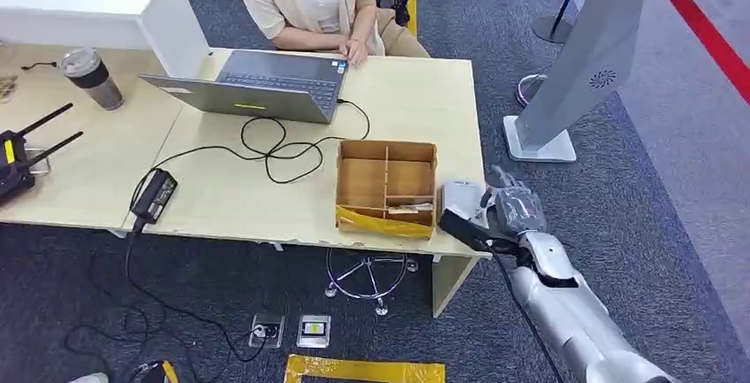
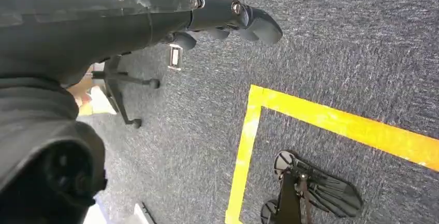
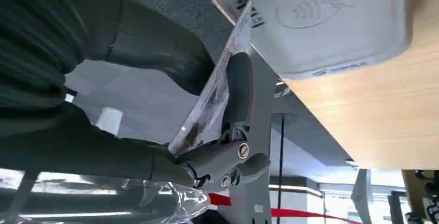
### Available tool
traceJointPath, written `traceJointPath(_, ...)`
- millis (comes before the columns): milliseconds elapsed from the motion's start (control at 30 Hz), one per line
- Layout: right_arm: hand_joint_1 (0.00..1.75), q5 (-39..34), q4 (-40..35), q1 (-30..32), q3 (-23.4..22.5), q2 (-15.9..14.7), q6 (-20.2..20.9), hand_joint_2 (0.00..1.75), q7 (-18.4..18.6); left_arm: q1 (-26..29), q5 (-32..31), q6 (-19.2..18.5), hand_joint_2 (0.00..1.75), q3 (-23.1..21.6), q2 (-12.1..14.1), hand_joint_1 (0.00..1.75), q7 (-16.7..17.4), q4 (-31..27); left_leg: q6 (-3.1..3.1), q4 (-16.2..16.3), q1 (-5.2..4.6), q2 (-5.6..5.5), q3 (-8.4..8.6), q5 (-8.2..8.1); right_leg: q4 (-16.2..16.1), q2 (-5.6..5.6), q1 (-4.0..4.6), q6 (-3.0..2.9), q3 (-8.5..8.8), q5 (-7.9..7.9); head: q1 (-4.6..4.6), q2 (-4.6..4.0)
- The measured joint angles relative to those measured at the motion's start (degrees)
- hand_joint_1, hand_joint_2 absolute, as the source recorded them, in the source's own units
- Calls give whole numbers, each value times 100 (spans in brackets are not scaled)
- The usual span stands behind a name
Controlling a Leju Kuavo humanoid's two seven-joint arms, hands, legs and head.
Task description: Pass the card to the sensor for recognition and then transmit it.
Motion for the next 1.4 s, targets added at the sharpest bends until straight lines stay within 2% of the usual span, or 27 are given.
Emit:
traceJointPath(633,175,-149,68,146,-2,-157,-33,175,61,-12,-79,-72,0,0,11,0,-41,0,-2,0,0,11,11,-1,-1,22,-1,-1,13,3,4,0)
traceJointPath(833,175,-223,81,-44,-2,-142,-136,175,-20,-14,-112,-122,0,0,13,0,-48,0,-2,0,0,11,5,-1,5,23,0,-3,9,7,2,0)
traceJointPath(967,175,-225,24,-434,-2,-19,-136,175,-48,-18,-210,-146,0,0,28,0,-48,0,-3,-1,1,11,5,0,6,23,1,-3,7,7,2,0)
traceJointPath(1167,175,-184,-90,-1180,20,367,-39,175,-31,-21,-273,-194,0,0,46,0,-48,0,-7,-1,1,11,6,5,9,21,1,-3,5,7,2,0)
traceJointPath(1400,175,-90,-155,-1719,37,787,81,175,92,-23,-398,-258,0,-2,46,0,-94,0,-7,-1,1,9,4,5,9,23,0,-3,5,7,2,0)
